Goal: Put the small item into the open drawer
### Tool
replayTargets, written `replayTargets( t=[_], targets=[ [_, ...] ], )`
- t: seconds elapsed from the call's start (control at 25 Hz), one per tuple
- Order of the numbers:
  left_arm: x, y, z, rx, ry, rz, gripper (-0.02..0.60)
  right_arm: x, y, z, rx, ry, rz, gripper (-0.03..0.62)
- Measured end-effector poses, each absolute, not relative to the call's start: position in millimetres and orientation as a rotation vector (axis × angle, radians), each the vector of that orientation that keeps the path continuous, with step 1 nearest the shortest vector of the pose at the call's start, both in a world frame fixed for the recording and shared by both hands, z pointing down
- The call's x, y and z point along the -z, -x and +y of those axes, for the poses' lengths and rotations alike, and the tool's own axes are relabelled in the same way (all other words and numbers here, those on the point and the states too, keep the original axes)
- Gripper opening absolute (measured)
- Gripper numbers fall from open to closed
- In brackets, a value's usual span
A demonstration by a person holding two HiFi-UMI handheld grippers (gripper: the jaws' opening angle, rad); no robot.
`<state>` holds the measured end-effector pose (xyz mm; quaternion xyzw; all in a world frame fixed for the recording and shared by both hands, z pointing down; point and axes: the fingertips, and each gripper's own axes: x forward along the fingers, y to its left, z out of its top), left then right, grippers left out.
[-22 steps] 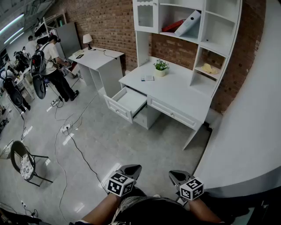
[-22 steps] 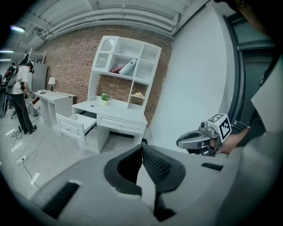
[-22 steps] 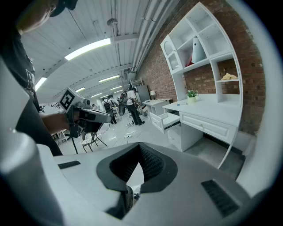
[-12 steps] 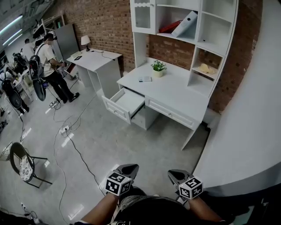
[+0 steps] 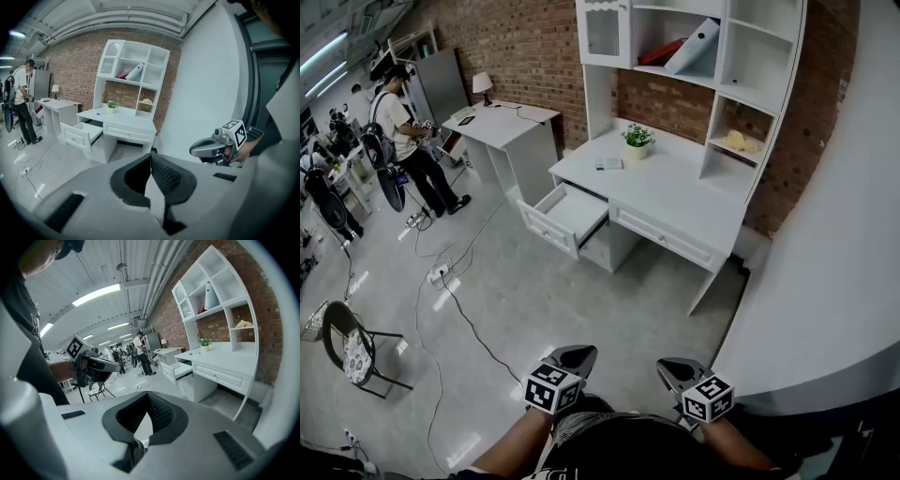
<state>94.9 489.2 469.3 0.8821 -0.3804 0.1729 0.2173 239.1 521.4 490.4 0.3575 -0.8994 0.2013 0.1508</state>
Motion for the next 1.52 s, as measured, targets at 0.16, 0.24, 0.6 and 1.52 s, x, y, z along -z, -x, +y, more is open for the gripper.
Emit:
replayTargets(
  t=[0.16,0.24,0.6,1.52],
  targets=[
    [-467,-98,489,-0.475,-2.441,-1.06,0.017,-493,-243,518,-0.601,-1.036,-2.588,0.003],
    [-468,-97,491,-0.481,-2.438,-1.064,0.017,-496,-241,519,-0.615,-1.036,-2.586,0.004],
    [-489,-96,472,-0.5,-2.399,-1.03,0.017,-513,-236,501,-0.67,-1.02,-2.565,0.003],
    [-497,-63,257,-0.472,-2.391,-1.016,0.017,-519,-196,292,-0.652,-0.943,-2.49,0.003]
  ],
)
